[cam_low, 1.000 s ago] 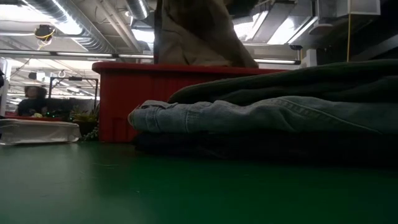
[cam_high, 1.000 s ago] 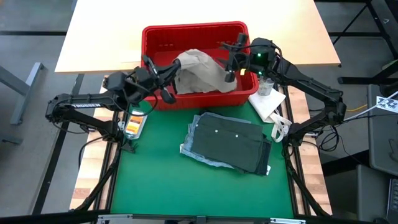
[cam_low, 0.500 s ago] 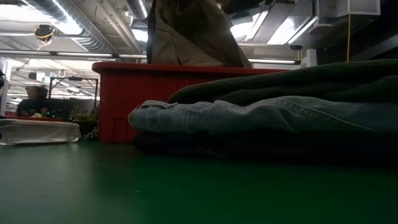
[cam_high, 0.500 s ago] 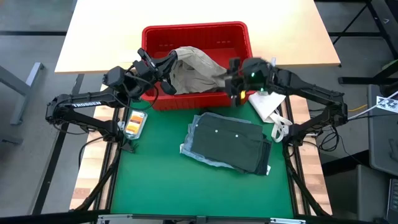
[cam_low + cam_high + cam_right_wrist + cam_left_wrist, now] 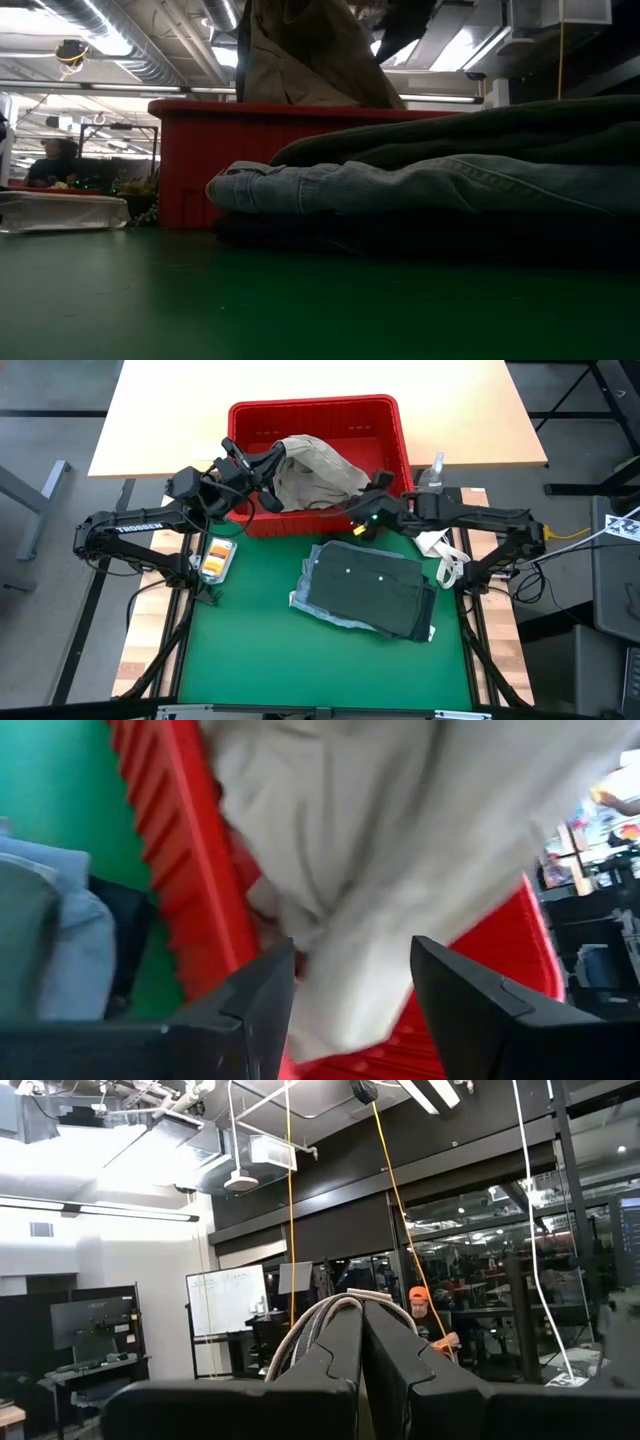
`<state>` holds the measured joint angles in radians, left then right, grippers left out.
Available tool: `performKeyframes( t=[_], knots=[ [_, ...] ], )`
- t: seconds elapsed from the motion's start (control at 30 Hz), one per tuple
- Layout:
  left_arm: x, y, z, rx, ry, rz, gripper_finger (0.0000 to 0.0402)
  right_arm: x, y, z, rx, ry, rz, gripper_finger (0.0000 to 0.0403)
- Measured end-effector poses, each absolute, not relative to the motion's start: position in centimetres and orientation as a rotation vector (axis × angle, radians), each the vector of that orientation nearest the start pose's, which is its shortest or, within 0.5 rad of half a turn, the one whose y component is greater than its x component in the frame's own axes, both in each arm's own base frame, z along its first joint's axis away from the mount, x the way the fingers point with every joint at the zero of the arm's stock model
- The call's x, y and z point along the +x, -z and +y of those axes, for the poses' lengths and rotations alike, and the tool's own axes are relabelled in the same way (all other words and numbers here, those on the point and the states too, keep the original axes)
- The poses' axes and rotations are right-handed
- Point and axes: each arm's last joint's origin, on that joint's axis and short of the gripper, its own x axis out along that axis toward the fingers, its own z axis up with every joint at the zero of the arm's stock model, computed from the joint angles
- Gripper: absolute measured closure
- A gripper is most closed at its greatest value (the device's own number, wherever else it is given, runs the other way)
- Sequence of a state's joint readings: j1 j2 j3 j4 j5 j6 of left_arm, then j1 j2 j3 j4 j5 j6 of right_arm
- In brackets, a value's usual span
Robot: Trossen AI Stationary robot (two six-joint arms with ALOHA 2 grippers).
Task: Fold laundry
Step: Fold the beige shorts
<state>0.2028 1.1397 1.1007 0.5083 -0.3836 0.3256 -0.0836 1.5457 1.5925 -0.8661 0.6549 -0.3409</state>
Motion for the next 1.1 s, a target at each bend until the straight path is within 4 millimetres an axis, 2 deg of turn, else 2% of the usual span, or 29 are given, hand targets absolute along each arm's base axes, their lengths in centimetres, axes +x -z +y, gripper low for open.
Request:
performKeyframes(
  t=[0.17,0.3,0.5,0.87,1.0,1.1],
  knots=[
    [23.4,-43.6,5.9,0.268,-0.646,-0.375,0.0401,32.5,-36.1,-3.5,-0.547,0.557,0.941,0.0204],
    [23.4,-43.6,5.9,0.268,-0.645,-0.374,0.0401,32.8,-35.5,-3.7,-0.563,0.646,0.97,0.0204],
    [23.4,-43.6,5.9,0.27,-0.637,-0.375,0.0401,32.5,-35.0,-4.9,-0.503,0.753,0.986,0.0204],
    [23.5,-43.6,5.9,0.271,-0.636,-0.374,0.0401,31.9,-29.6,-7.1,-0.401,0.855,1.053,0.0204],
    [23.5,-43.6,5.9,0.271,-0.636,-0.375,0.0401,31.9,-28.6,-7.9,-0.381,0.892,1.02,0.0204],
    [23.5,-43.6,5.9,0.271,-0.636,-0.375,0.0401,31.9,-28.6,-8.1,-0.38,0.906,1.011,0.0204]
  ],
)
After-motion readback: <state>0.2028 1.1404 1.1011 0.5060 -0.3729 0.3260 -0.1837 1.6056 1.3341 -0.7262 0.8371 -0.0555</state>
